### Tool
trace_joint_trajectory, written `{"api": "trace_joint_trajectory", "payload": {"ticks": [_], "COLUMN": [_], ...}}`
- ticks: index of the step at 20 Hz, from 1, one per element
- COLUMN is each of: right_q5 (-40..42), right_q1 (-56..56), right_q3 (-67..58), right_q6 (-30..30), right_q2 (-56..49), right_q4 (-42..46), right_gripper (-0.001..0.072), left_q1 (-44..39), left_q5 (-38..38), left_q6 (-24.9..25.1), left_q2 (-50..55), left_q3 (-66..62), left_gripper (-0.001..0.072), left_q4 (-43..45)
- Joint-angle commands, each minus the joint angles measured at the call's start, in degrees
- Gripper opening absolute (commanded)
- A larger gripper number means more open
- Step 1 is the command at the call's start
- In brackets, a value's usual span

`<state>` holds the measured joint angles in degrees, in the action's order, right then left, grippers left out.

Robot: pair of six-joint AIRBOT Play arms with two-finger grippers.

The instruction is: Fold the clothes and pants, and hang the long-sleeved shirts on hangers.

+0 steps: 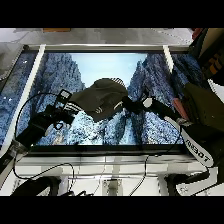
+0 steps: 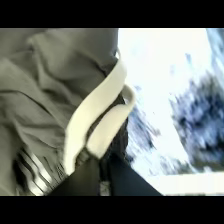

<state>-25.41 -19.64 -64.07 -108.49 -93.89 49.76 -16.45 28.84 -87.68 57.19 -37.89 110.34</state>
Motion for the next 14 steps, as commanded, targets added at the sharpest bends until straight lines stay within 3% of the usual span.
{"api": "trace_joint_trajectory", "payload": {"ticks": [1,6,9,11,12,13,14], "right_q5": [5.14,-0.72,-13.84,-25.29,-29.92,-33.79,-37.2], "right_q1": [0.22,7.54,14.43,18.51,19.89,20.9,21.62], "right_q3": [-1.77,-8.81,-15.34,-19.69,-20.76,-21.05,-21.03], "right_q6": [0.11,0.13,1.01,6.27,8.37,10.14,12.09], "right_q2": [-0.02,3.56,6.14,6.62,6.62,6.62,6.56], "right_q4": [0.7,11.13,19.61,21.46,21.53,21.7,22.38], "right_gripper": [0.0016,0.0015,0.0016,0.0016,0.0015,0.0015,0.0015], "left_q1": [0.0,0.0,-0.07,-0.31,-0.59,-1.11,-2.03], "left_q5": [-0.7,-1.68,-1.66,-1.55,-1.38,-1.03,-0.35], "left_q6": [0.02,0.07,1.7,1.7,1.7,1.73,1.68], "left_q2": [0.04,-1.36,-3.5,-3.43,-3.13,-2.78,-2.38], "left_q3": [0.02,-0.28,-0.37,-0.35,-0.35,-0.35,-0.35], "left_gripper": [0.0006,0.0005,0.0007,0.0035,0.0258,0.0569,0.0691], "left_q4": [0.02,6.47,5.9,0.55,-3.72,-7.04,-9.81]}}
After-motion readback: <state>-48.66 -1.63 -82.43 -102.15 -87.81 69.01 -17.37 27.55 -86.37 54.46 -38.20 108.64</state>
